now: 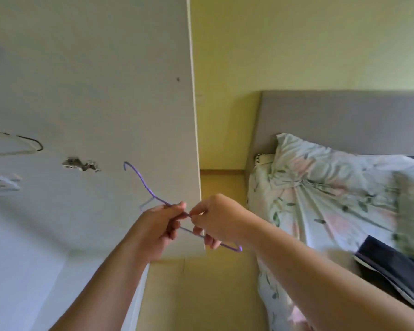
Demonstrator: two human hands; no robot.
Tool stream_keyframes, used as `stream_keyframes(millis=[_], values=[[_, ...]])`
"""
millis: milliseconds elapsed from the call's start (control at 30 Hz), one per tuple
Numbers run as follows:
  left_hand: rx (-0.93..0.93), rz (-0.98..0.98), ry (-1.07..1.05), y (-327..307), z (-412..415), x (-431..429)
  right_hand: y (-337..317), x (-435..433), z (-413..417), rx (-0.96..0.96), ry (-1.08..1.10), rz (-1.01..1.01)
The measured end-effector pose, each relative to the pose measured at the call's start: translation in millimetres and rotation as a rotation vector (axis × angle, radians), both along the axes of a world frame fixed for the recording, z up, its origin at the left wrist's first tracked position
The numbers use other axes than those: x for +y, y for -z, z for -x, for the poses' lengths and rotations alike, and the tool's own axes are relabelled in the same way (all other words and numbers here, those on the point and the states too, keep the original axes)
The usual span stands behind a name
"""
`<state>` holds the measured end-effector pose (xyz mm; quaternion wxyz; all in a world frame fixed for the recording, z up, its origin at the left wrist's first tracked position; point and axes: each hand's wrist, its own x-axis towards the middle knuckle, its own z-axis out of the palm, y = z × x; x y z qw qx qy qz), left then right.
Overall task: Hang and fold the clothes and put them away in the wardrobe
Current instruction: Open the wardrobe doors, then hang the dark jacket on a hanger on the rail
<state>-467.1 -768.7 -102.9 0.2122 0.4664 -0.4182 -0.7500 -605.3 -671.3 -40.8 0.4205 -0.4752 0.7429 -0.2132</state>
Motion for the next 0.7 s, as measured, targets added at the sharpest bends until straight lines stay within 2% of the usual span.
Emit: stream_keyframes(millis=[100, 300, 433, 500, 700], values=[[-0.049, 0.011, 0.145, 12, 59, 7, 7, 36, 48, 0.089, 0.105, -0.009], [-0.165, -0.232, 0.359, 55, 162, 41, 31, 130, 103, 0.147, 0.342, -0.176], [-0.292, -0.186, 0.569, 84, 209, 97, 60, 188, 115, 0.193, 0.429, -0.427], [-0.344, -0.155, 0.688, 93, 227, 131, 71, 216, 117, 0.194, 0.474, -0.488], [-0.411, -0.052, 1.055, 102, 268, 252, 110, 299, 131, 0.127, 0.824, -0.403]])
